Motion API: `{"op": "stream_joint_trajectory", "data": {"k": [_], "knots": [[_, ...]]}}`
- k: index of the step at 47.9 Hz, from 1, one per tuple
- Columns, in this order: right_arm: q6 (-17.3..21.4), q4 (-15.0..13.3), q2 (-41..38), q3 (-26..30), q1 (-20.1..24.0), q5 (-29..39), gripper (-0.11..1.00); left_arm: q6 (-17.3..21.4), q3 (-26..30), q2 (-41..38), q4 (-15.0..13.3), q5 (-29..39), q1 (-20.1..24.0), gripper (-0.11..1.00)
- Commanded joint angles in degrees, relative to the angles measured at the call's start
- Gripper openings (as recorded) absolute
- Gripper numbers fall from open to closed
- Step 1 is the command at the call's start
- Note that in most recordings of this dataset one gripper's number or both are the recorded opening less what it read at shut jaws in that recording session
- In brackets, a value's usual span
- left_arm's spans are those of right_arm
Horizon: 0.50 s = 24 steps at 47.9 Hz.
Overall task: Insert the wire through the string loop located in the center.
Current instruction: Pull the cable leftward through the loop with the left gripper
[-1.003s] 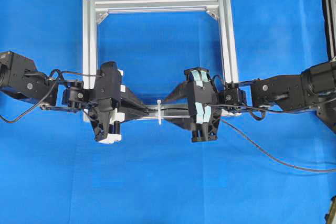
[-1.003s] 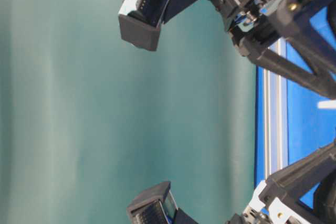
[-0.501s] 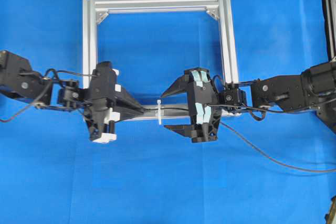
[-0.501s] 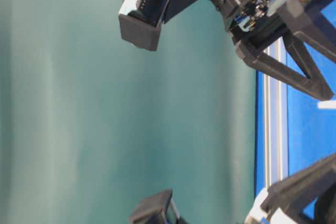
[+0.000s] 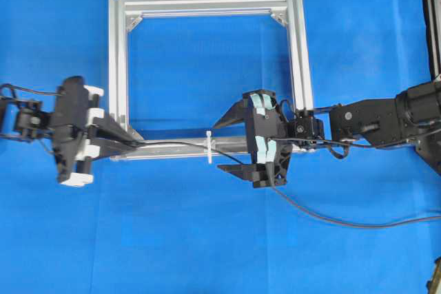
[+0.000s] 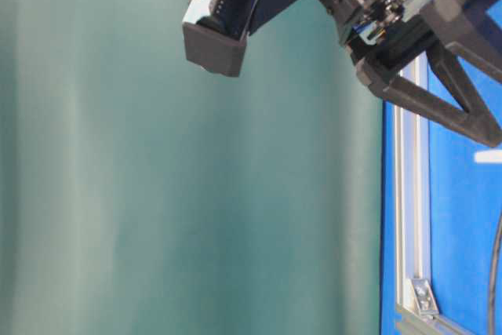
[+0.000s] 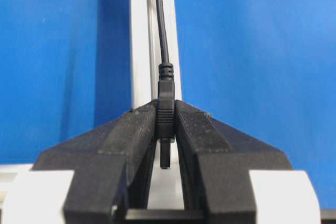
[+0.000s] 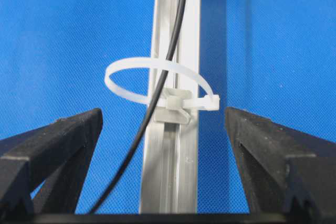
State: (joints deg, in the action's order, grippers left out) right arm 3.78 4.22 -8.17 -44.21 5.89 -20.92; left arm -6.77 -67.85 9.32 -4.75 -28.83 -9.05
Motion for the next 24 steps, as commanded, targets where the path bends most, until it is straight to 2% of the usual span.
{"op": "stream_joint_trajectory", "data": {"k": [1, 12, 24], "knots": [[-0.1, -0.1, 1.8, 1.0, 0.1, 0.2, 0.88, -0.1, -2.0, 3.9, 0.1, -0.3, -0.3, 0.08], [-0.1, -0.1, 1.8, 1.8, 0.1, 1.0, 0.87, -0.9, -7.0, 10.6, 0.1, 2.8, -0.3, 0.08], [-0.1, 0.0, 1.8, 1.9, 0.1, 1.0, 0.87, -2.7, -8.4, 14.8, 0.1, 8.9, -0.3, 0.08]]}}
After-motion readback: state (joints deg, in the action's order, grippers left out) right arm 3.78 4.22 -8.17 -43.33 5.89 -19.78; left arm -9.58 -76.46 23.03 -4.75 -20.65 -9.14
